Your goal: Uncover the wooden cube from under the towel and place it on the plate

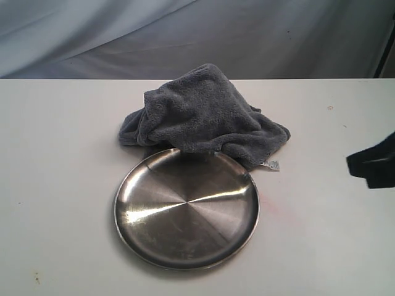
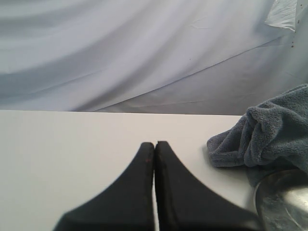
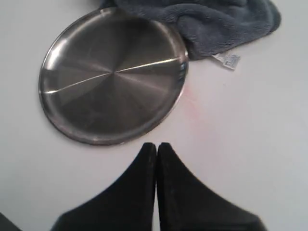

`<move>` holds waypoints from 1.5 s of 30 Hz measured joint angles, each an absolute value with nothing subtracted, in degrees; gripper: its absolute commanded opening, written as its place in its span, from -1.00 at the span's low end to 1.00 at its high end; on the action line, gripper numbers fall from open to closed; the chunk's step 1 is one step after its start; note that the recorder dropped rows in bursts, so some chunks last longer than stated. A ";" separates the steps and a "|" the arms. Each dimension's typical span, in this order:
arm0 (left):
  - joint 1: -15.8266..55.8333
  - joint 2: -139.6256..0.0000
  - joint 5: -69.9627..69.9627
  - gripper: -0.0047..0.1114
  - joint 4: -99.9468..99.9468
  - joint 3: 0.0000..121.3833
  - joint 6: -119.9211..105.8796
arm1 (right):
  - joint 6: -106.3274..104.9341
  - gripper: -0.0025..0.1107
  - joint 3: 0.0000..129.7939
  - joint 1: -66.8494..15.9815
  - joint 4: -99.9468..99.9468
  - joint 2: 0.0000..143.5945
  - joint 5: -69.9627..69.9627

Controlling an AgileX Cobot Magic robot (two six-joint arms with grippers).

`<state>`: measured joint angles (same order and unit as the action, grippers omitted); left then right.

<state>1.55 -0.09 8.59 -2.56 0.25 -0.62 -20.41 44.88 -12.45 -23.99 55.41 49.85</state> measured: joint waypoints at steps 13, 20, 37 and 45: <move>1.55 -0.09 8.59 -0.89 -2.56 0.25 -0.62 | -8.96 -0.96 73.48 -43.53 -9.36 98.92 46.32; 1.55 -0.09 8.59 -0.89 -2.56 0.25 -0.62 | -7.31 -0.96 85.05 -45.75 -8.54 110.78 47.90; 1.55 -0.09 8.59 -0.89 -2.56 0.25 -0.62 | 4.07 -0.96 93.34 -31.30 2.96 115.56 48.02; 1.55 -0.09 8.59 -0.89 -2.56 0.25 -0.62 | 5.20 -0.96 105.81 -23.02 4.49 121.13 52.63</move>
<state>1.55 -0.09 8.59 -2.56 0.25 -0.62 5.20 105.81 -23.02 4.49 121.13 52.63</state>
